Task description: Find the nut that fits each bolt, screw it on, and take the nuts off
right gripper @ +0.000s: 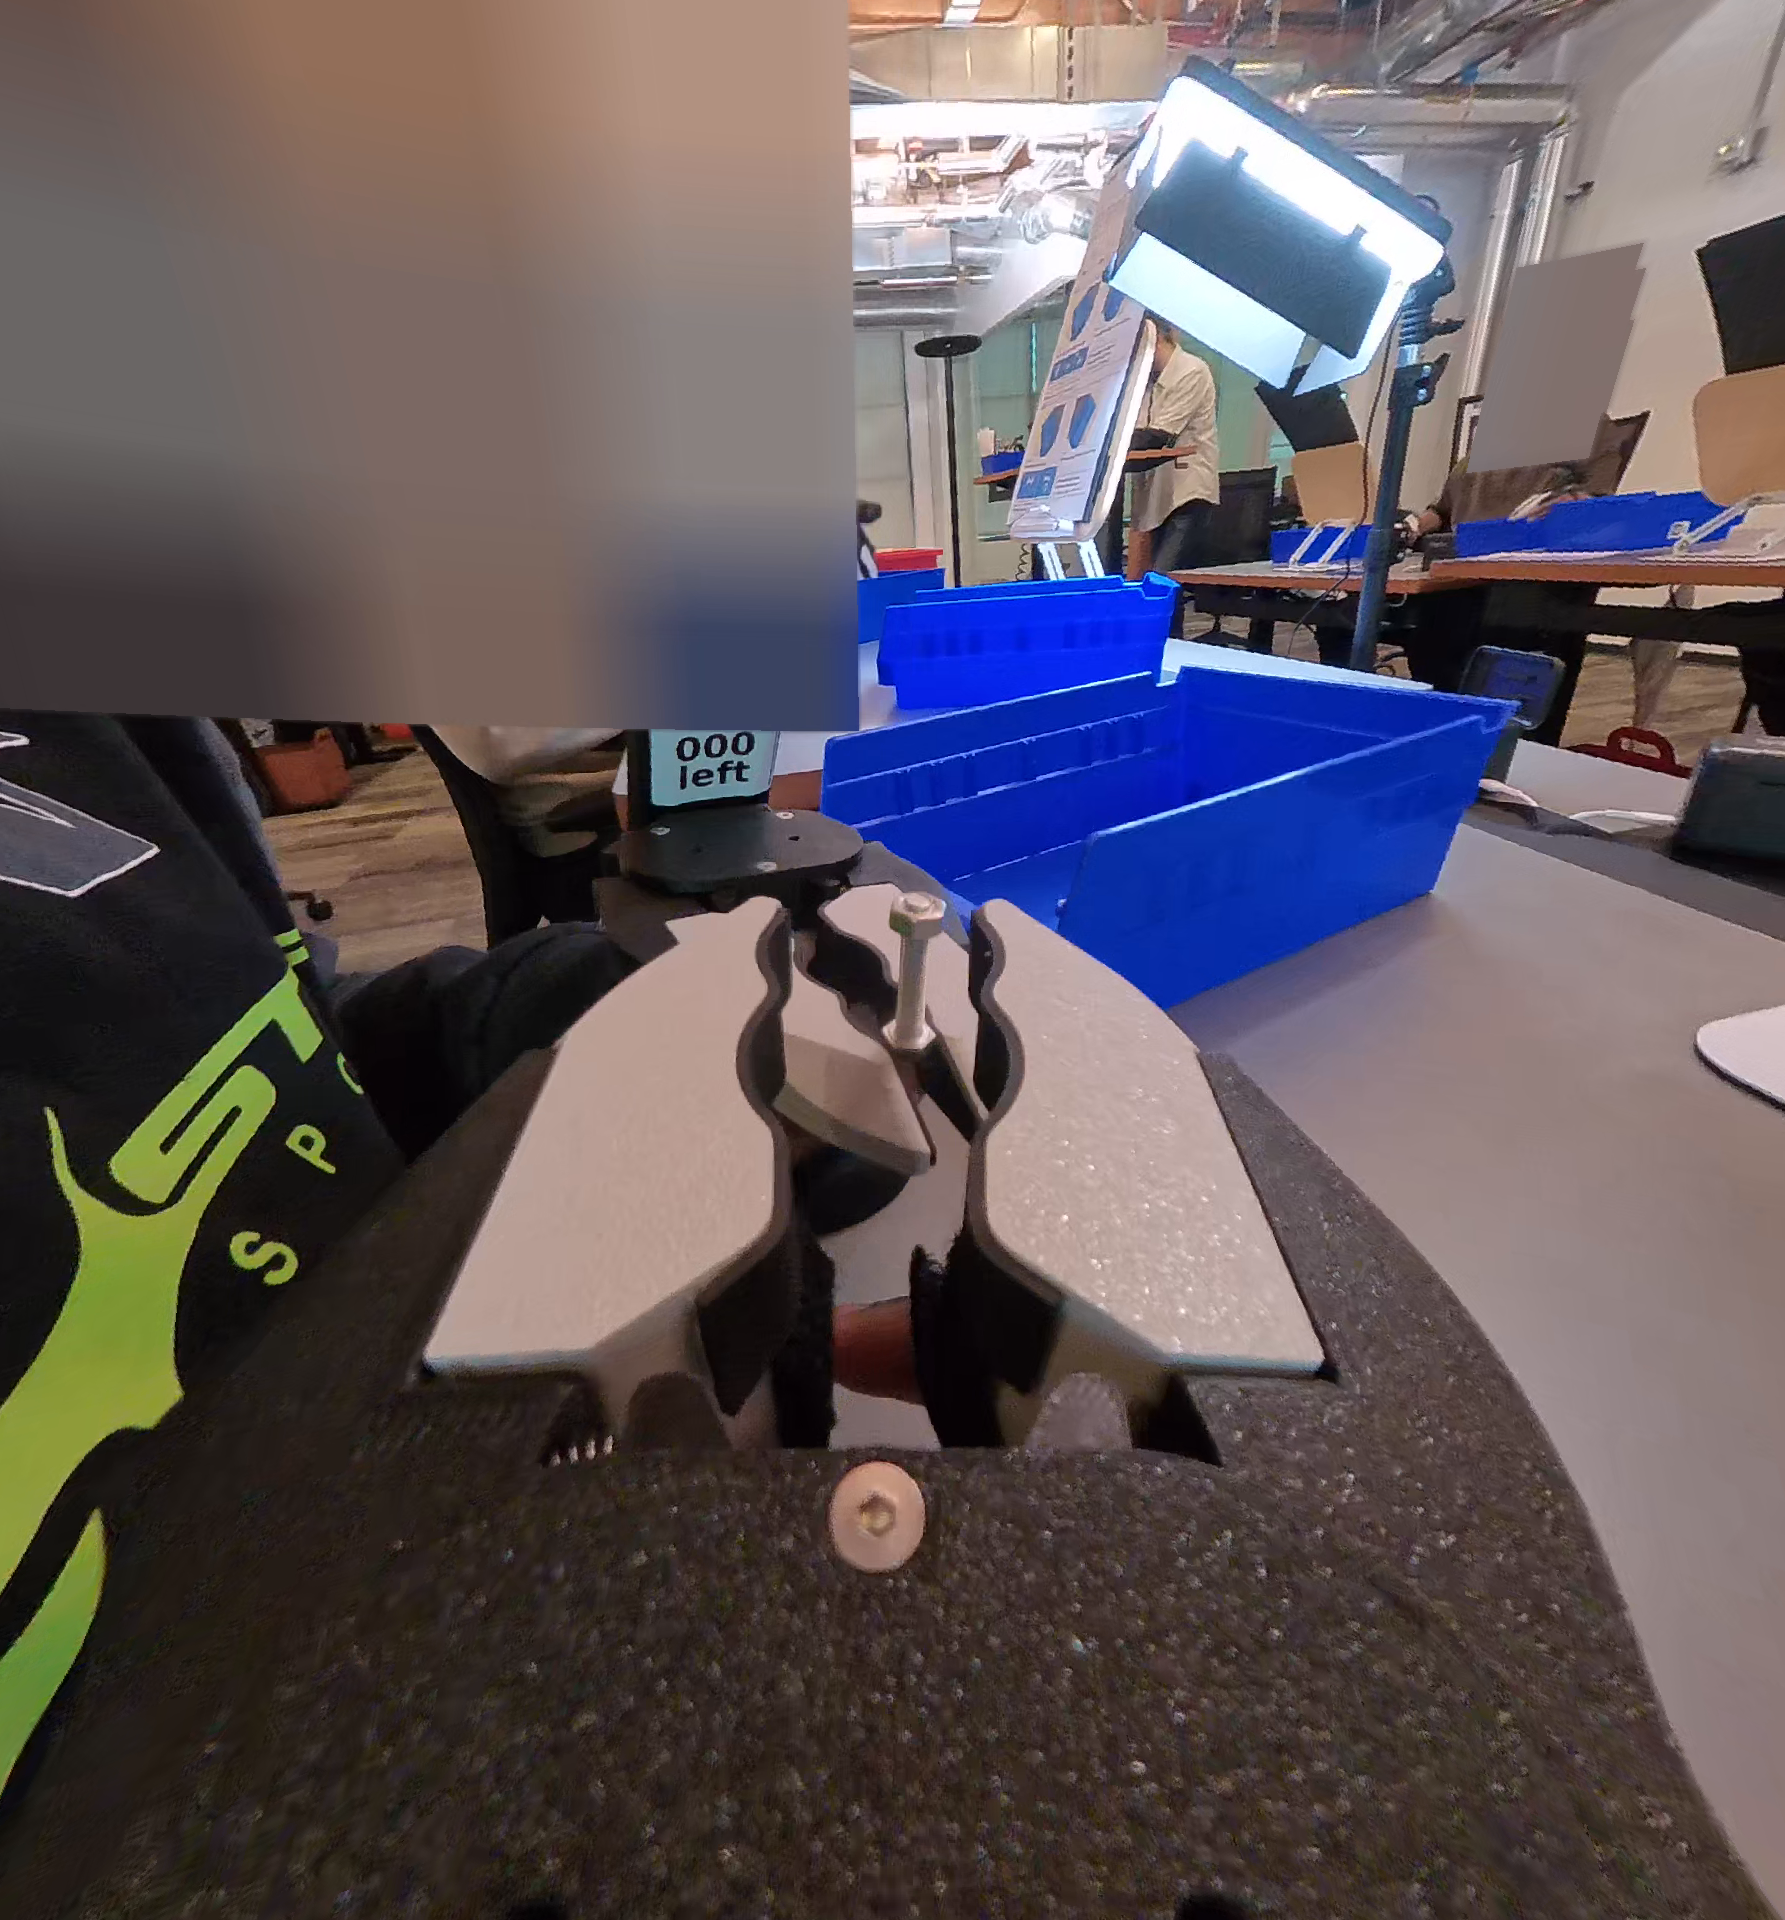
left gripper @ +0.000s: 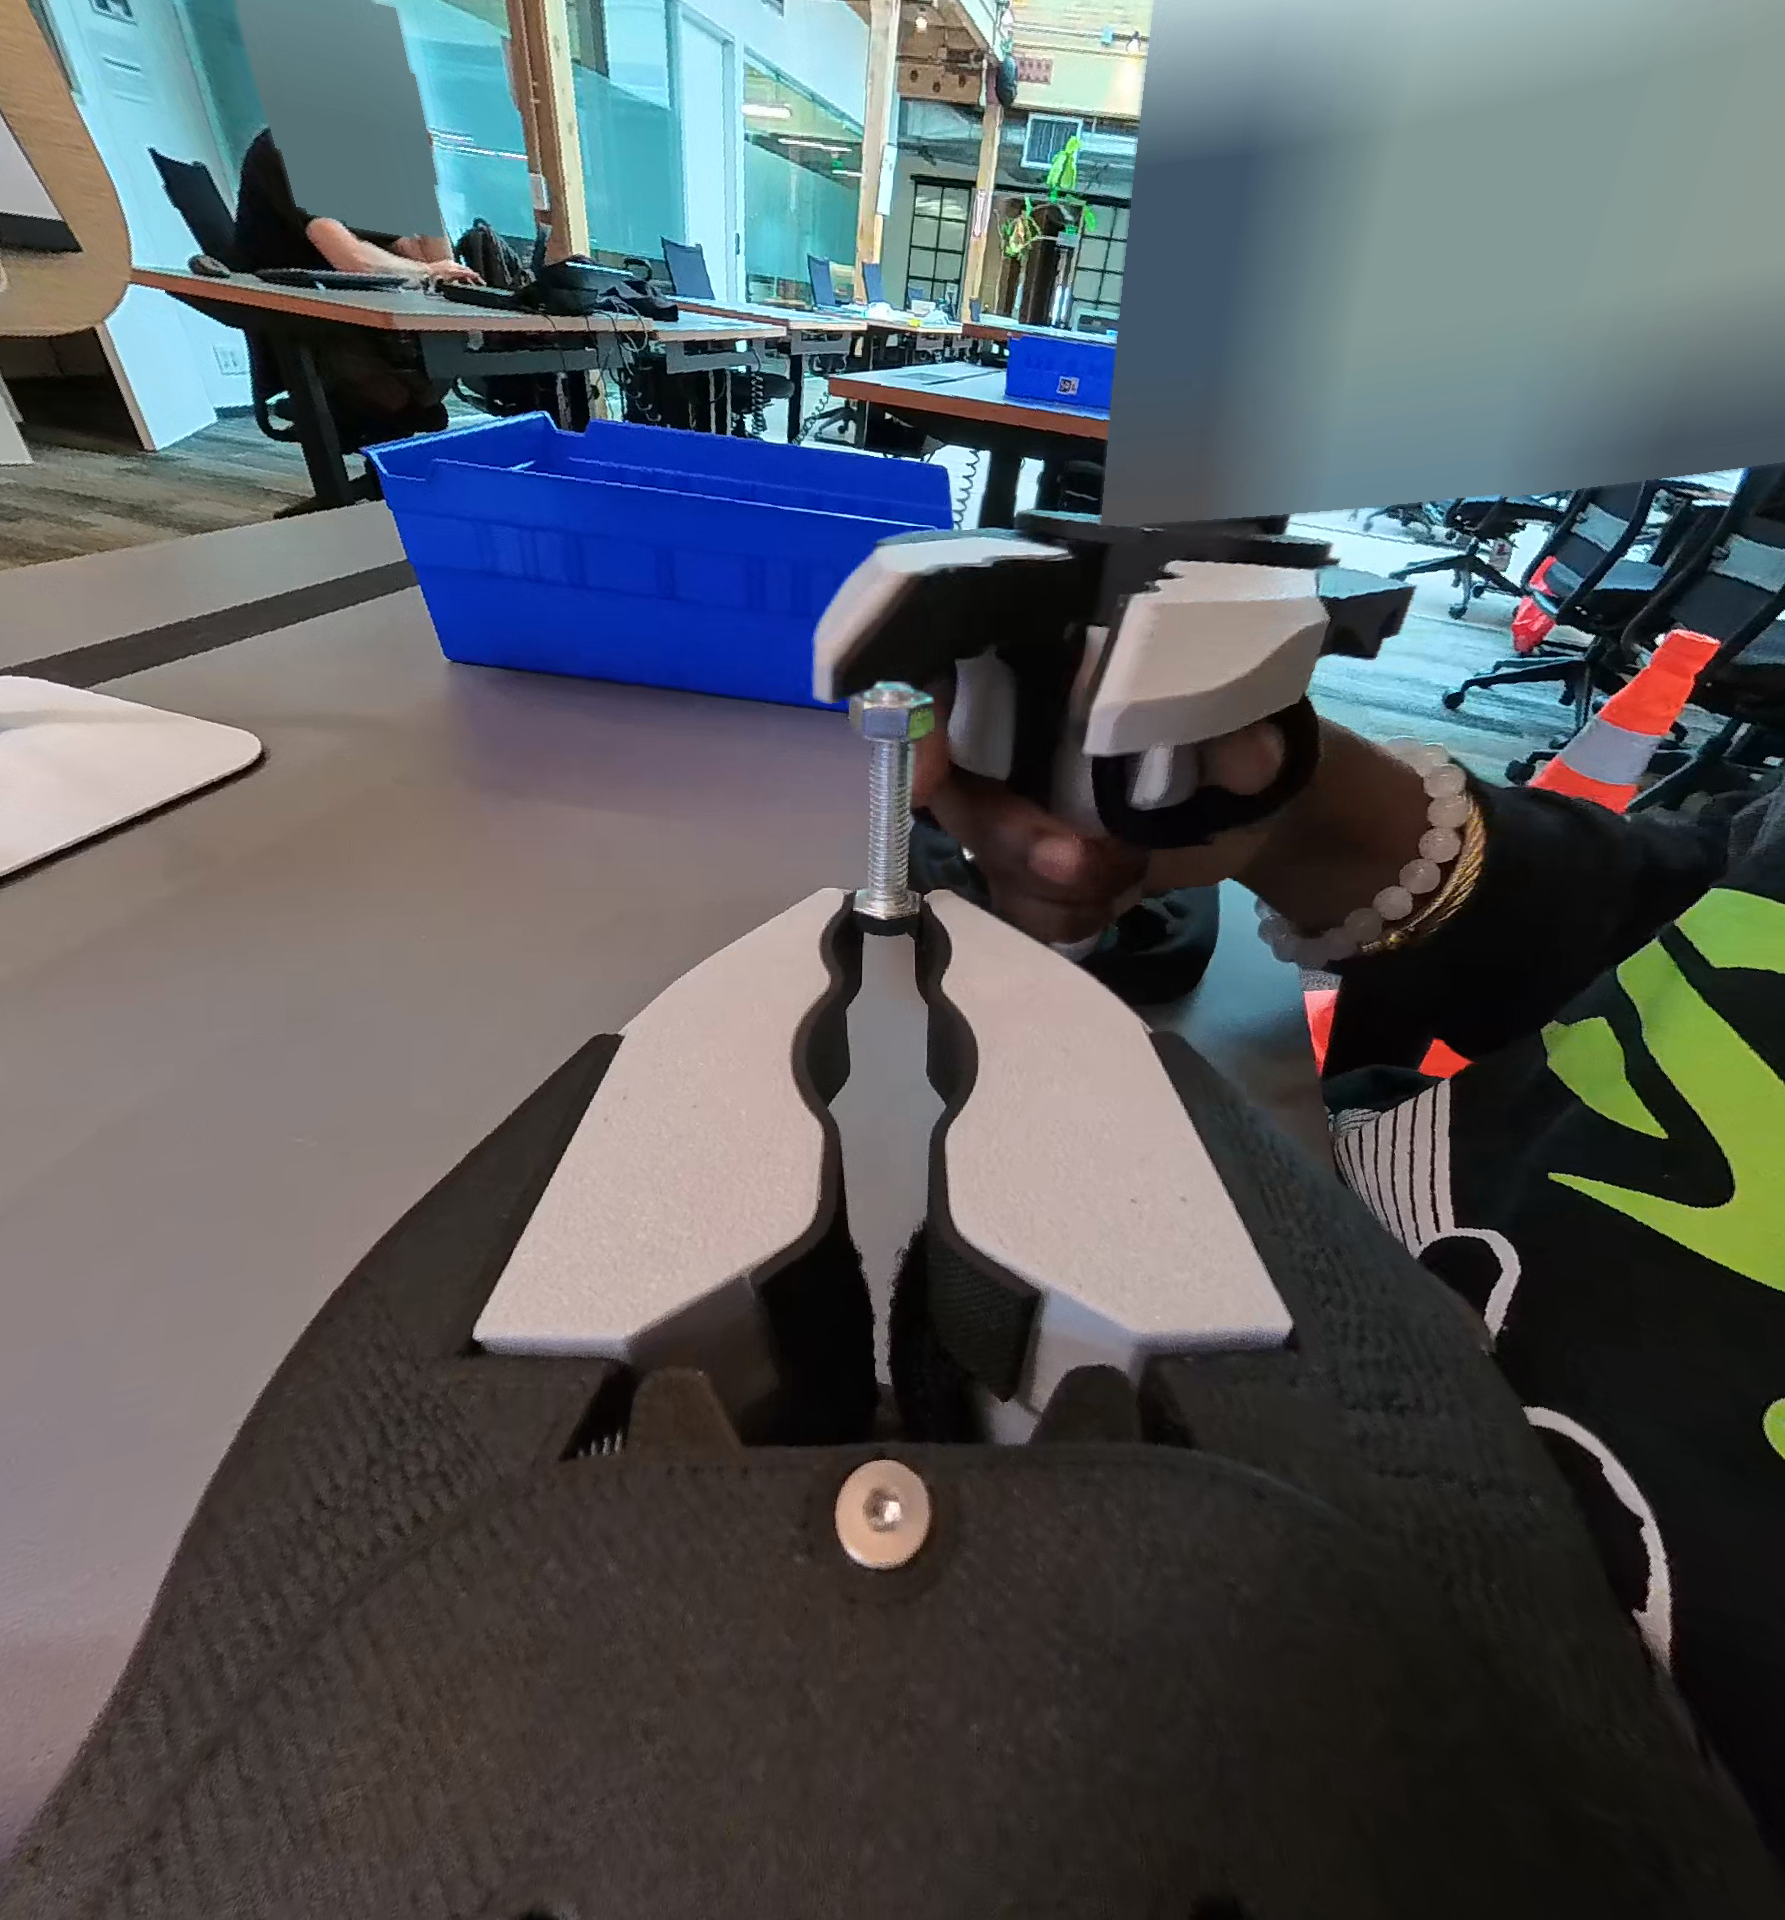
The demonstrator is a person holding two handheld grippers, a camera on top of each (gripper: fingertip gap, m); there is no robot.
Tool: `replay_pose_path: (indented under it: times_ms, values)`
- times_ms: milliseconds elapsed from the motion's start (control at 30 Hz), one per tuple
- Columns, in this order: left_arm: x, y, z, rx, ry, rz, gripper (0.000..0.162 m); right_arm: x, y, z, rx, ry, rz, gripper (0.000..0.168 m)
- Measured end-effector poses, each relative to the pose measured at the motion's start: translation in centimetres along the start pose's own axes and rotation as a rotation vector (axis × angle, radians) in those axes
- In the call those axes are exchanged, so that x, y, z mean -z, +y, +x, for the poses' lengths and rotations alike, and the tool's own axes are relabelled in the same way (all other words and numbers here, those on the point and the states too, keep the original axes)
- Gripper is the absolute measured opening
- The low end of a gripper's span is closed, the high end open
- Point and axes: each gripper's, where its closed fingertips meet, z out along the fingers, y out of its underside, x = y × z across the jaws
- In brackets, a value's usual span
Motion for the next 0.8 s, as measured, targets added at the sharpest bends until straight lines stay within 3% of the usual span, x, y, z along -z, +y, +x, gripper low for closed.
replay_pose_path:
  times_ms: [200,567,800]
  values:
    - [0.0,0.0,-0.1,0.005,-0.001,0.003,0.010,-1.4,0.3,-0.3,0.010,-0.040,-0.027,0.037]
    - [0.1,-0.1,-0.2,0.013,-0.007,0.004,0.010,0.5,0.1,-0.8,0.012,-0.013,-0.006,0.023]
    - [0.0,0.0,-0.1,0.005,-0.004,-0.003,0.010,-0.5,0.1,0.1,-0.004,-0.005,-0.003,0.034]
